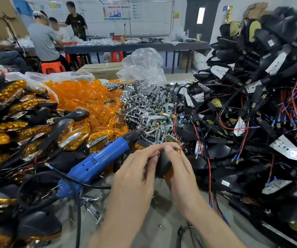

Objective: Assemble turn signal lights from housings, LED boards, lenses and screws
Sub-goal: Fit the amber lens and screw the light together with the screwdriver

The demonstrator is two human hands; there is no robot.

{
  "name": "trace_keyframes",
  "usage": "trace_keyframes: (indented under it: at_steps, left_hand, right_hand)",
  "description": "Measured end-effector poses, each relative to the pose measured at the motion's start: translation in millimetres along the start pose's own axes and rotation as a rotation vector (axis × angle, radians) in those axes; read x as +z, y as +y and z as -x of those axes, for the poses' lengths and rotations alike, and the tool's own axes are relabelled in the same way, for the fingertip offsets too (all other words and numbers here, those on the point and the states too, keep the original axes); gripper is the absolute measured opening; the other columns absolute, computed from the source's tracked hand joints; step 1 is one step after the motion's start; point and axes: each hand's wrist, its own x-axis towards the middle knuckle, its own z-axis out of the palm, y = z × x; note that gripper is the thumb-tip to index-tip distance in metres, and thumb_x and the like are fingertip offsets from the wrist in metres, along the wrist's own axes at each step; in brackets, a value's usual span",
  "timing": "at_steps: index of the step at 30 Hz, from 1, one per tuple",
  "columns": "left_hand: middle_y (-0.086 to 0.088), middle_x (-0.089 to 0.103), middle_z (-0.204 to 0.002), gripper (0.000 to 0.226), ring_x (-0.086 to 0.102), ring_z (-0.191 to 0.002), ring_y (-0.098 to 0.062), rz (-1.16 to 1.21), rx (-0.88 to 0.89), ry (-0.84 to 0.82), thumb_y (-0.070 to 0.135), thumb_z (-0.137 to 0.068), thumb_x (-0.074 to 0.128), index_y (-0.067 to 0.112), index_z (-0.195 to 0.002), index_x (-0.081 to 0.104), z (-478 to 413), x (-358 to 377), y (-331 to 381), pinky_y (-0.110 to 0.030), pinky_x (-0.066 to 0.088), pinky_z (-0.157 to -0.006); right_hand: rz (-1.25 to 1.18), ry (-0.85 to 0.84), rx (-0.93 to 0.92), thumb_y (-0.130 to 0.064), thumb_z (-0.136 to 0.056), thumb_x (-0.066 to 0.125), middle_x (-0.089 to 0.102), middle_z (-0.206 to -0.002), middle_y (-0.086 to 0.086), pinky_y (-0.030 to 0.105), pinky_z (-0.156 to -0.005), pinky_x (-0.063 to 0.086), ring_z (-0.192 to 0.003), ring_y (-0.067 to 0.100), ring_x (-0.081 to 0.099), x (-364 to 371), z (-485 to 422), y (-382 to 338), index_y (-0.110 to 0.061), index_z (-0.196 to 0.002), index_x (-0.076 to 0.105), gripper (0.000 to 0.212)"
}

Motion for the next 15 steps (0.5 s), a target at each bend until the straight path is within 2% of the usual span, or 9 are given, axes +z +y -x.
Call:
trace_keyframes:
  at_steps: [3, 5, 8, 10, 12, 15]
  left_hand:
    - [0.031, 0.063, -0.118, 0.039, 0.061, -0.109, 0.010, -0.013, -0.009, -0.011, 0.019, -0.099, 0.052, 0.037, -0.133, 0.057, 6, 1, 2, -0.015, 0.051, -0.092]
    - [0.029, 0.064, -0.123, 0.046, 0.060, -0.113, 0.009, 0.095, -0.103, -0.019, 0.019, -0.099, 0.048, 0.040, -0.140, 0.050, 8, 3, 5, -0.013, 0.048, -0.094]
    - [0.029, 0.060, -0.128, 0.049, 0.061, -0.117, 0.001, 0.275, -0.310, 0.009, 0.018, -0.102, 0.043, 0.051, -0.139, 0.037, 4, 3, 7, -0.020, 0.050, -0.094]
    - [0.022, 0.066, -0.121, 0.045, 0.065, -0.111, -0.005, 0.361, -0.431, 0.045, 0.014, -0.104, 0.044, 0.049, -0.133, 0.042, 2, 3, 5, -0.024, 0.054, -0.090]
    - [0.016, 0.070, -0.113, 0.041, 0.067, -0.105, -0.007, 0.376, -0.470, 0.073, 0.009, -0.104, 0.045, 0.039, -0.131, 0.049, -1, 0, 4, -0.023, 0.055, -0.088]
    - [0.007, 0.075, -0.103, 0.034, 0.071, -0.095, -0.010, 0.521, -0.647, 0.167, 0.003, -0.102, 0.047, 0.026, -0.122, 0.059, -4, -4, 3, -0.024, 0.057, -0.083]
  right_hand:
    - [-0.117, 0.041, 0.044, -0.054, -0.078, 0.067, 0.073, -0.100, 0.001, 0.044, -0.101, 0.050, -0.101, 0.016, 0.067, -1, -3, -1, -0.019, -0.100, 0.071, 0.042]
    - [-0.207, 0.050, 0.104, -0.050, -0.077, 0.068, 0.071, -0.100, 0.008, 0.043, -0.095, 0.049, -0.097, 0.021, 0.067, -2, -6, -2, -0.012, -0.101, 0.069, 0.045]
    - [-0.326, 0.053, 0.174, -0.042, -0.083, 0.066, 0.069, -0.093, 0.011, 0.041, -0.083, 0.049, -0.085, 0.024, 0.067, 0, -10, -6, -0.020, -0.080, 0.069, 0.023]
    - [-0.476, 0.069, 0.219, -0.040, -0.083, 0.067, 0.067, -0.084, 0.006, 0.036, -0.075, 0.049, -0.075, 0.021, 0.067, 0, -12, -8, -0.023, -0.071, 0.069, 0.021]
    - [-0.589, 0.112, 0.253, -0.041, -0.078, 0.066, 0.067, -0.079, 0.004, 0.034, -0.072, 0.050, -0.069, 0.022, 0.068, -2, -13, -8, -0.024, -0.066, 0.070, 0.021]
    - [-0.610, 0.138, 0.262, -0.042, -0.076, 0.068, 0.066, -0.080, 0.005, 0.035, -0.073, 0.053, -0.069, 0.023, 0.068, -5, -12, -7, -0.023, -0.068, 0.070, 0.021]
